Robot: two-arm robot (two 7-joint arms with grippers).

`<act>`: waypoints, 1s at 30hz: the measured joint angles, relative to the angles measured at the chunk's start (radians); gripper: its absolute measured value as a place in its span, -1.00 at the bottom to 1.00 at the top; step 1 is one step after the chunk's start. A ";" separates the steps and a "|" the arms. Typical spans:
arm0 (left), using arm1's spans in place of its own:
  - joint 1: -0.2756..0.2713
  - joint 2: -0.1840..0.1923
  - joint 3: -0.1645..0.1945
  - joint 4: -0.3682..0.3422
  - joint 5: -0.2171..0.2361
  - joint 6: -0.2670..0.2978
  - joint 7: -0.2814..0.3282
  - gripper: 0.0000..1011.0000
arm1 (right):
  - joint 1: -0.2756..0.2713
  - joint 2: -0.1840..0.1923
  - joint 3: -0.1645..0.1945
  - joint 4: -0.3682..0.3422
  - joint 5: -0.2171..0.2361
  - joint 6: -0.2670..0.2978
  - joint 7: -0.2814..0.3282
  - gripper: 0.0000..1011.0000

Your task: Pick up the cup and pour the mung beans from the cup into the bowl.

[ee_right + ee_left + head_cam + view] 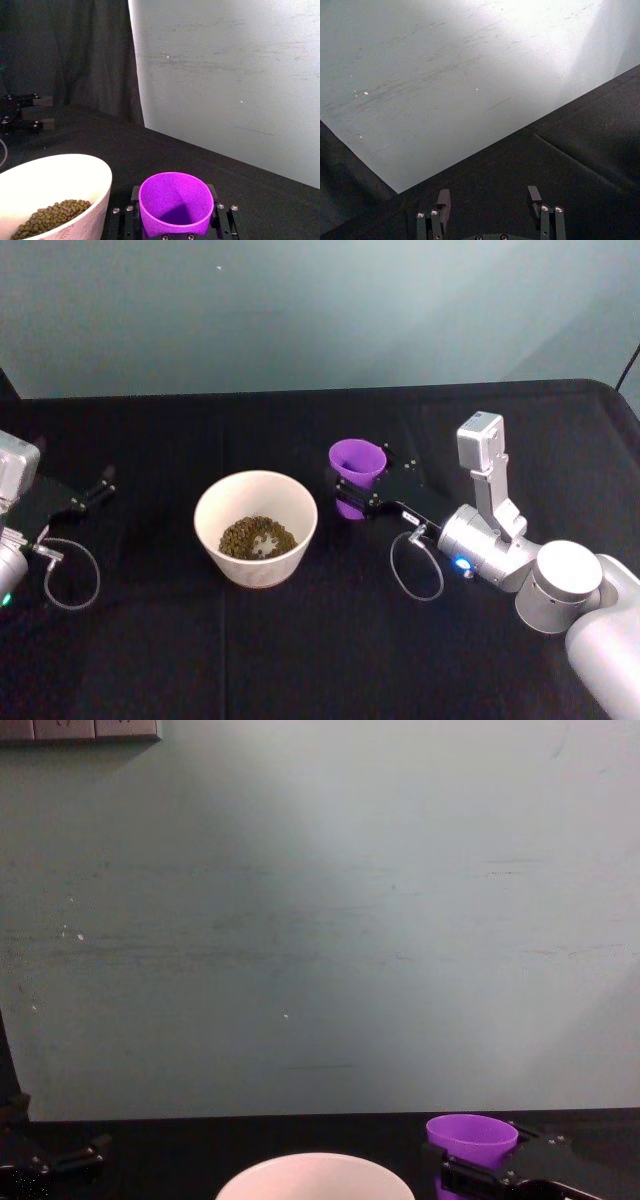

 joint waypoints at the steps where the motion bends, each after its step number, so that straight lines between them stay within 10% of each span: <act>1: 0.000 0.000 0.000 0.000 0.000 0.000 0.000 0.98 | 0.000 0.000 0.000 0.000 0.000 0.000 0.000 0.49; 12: 0.000 0.000 0.000 0.000 0.000 0.000 0.000 0.98 | 0.000 0.000 0.000 -0.001 -0.003 0.000 -0.005 0.97; 30: 0.000 0.000 0.000 0.000 0.000 0.000 0.000 0.98 | -0.003 0.006 0.000 -0.016 -0.001 0.009 -0.006 0.98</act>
